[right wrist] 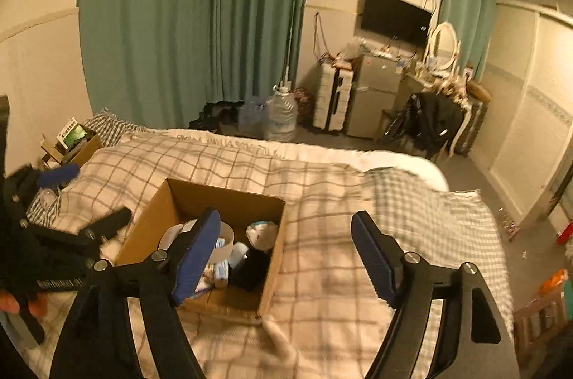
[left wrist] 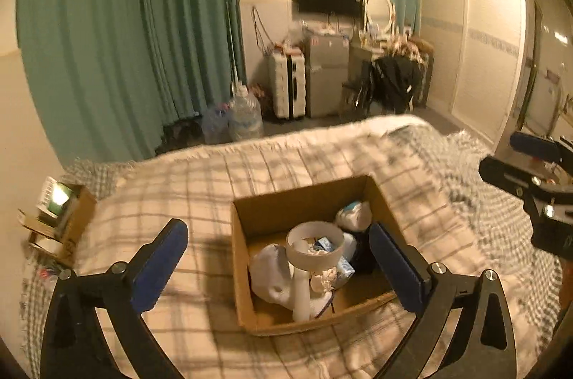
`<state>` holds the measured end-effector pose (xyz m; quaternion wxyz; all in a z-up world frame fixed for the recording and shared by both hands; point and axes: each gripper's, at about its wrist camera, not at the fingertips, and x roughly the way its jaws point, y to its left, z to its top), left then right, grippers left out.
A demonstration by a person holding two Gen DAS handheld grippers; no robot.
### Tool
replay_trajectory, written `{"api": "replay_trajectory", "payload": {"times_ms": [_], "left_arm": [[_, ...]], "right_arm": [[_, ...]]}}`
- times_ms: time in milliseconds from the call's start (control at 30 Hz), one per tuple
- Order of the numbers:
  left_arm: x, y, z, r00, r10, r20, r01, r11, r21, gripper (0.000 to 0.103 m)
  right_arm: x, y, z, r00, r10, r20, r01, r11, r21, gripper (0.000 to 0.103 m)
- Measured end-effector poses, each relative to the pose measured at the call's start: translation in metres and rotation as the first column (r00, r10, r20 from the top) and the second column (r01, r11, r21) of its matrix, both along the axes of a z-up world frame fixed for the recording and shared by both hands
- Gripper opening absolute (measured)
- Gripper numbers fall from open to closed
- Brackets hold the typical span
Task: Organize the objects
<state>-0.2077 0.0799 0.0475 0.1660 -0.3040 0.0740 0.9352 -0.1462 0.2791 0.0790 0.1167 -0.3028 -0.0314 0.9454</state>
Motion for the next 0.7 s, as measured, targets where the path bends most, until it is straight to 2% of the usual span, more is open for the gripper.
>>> {"api": "replay_trajectory", "payload": {"times_ms": [200,367,533,700], "left_arm": [[0.049,-0.015,0.041,0.998,0.003,-0.067,-0.004,1.000,-0.019,0.103],[0.081,-0.029,0.062,0.992,0.020,-0.126,-0.020,1.000,-0.002,0.103],[0.101,-0.044,0.078,0.982,0.058,-0.180,-0.050,0.998,0.046,0.103],[0.112,-0.055,0.080,0.953,0.145,-0.267,-0.124,0.988,0.095,0.103]], "right_arm": [[0.062,-0.023,0.039,0.999,-0.026,-0.045,0.027,0.999,0.021,0.090],[0.090,-0.038,0.059,0.996,-0.035,-0.086,0.037,0.999,0.018,0.102],[0.105,-0.047,0.075,0.988,-0.036,-0.149,0.035,0.999,-0.006,0.102],[0.109,-0.053,0.073,0.974,-0.054,-0.219,0.060,0.998,0.022,0.102]]}}
